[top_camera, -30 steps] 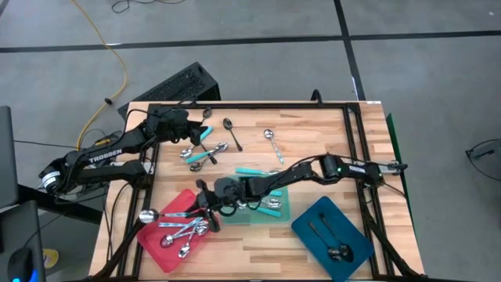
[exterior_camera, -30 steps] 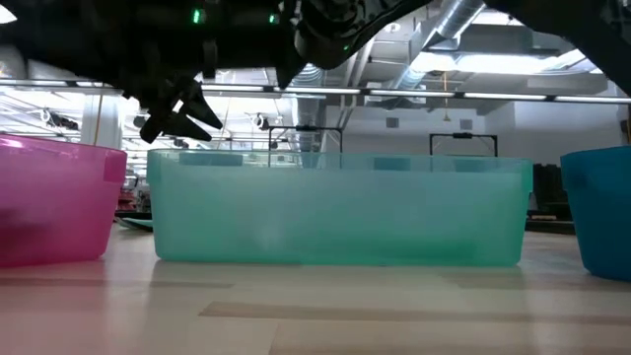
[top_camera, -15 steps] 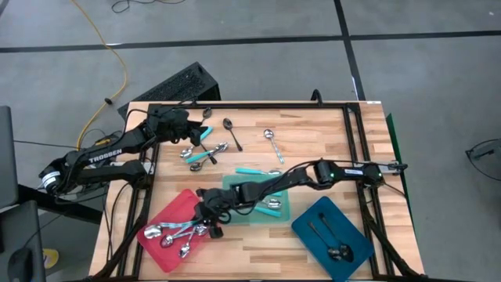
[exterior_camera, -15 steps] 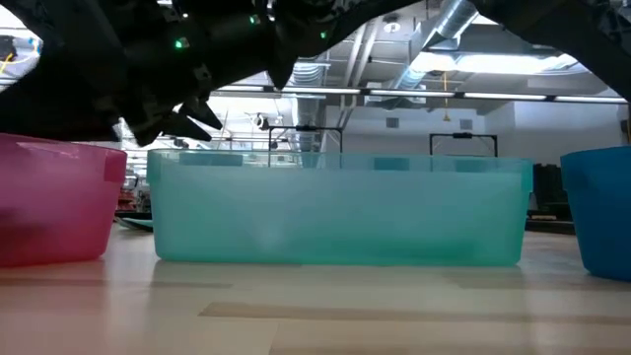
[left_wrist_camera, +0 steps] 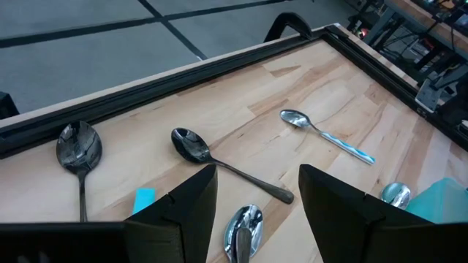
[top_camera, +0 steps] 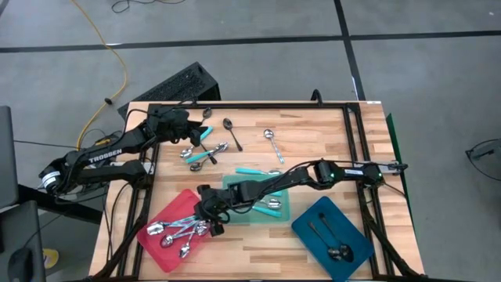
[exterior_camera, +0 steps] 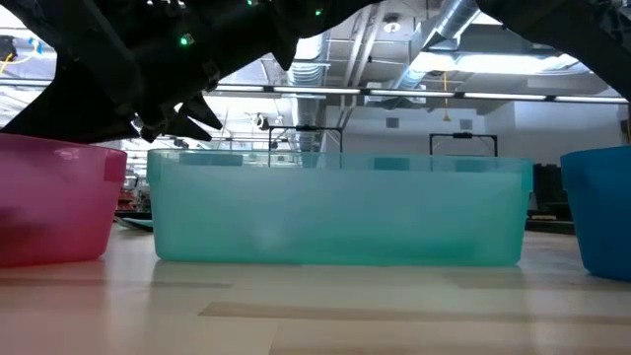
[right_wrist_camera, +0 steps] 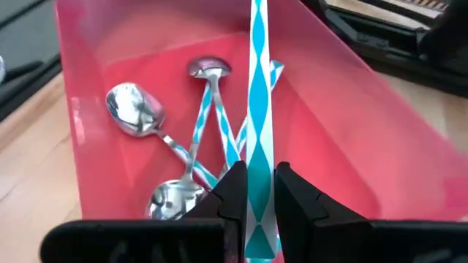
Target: Sort silverware by color (type)
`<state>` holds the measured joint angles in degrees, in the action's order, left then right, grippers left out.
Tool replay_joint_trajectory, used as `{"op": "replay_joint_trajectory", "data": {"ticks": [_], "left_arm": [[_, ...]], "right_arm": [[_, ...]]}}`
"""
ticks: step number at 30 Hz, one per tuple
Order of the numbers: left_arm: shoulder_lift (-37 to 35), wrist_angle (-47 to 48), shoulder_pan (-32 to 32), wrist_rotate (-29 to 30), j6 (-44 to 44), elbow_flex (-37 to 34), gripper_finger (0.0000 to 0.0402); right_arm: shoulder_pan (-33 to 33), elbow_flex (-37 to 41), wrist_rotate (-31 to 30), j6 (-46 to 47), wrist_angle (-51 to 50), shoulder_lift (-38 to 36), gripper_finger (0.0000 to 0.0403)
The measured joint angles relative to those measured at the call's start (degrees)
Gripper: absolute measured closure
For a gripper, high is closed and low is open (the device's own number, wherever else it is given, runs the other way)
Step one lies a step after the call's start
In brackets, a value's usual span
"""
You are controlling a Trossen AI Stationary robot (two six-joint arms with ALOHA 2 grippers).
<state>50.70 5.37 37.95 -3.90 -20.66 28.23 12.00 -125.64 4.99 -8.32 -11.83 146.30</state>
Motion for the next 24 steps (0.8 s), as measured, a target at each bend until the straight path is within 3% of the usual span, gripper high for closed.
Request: {"op": "replay_joint_trajectory", "data": {"ticks": [24], "left_arm": [[0.0, 0.0, 0.0, 0.2, 0.0, 0.0, 0.022]], "right_arm": [[0.7, 0.0, -0.9, -0.5, -0.4, 2.1, 0.0318]]}}
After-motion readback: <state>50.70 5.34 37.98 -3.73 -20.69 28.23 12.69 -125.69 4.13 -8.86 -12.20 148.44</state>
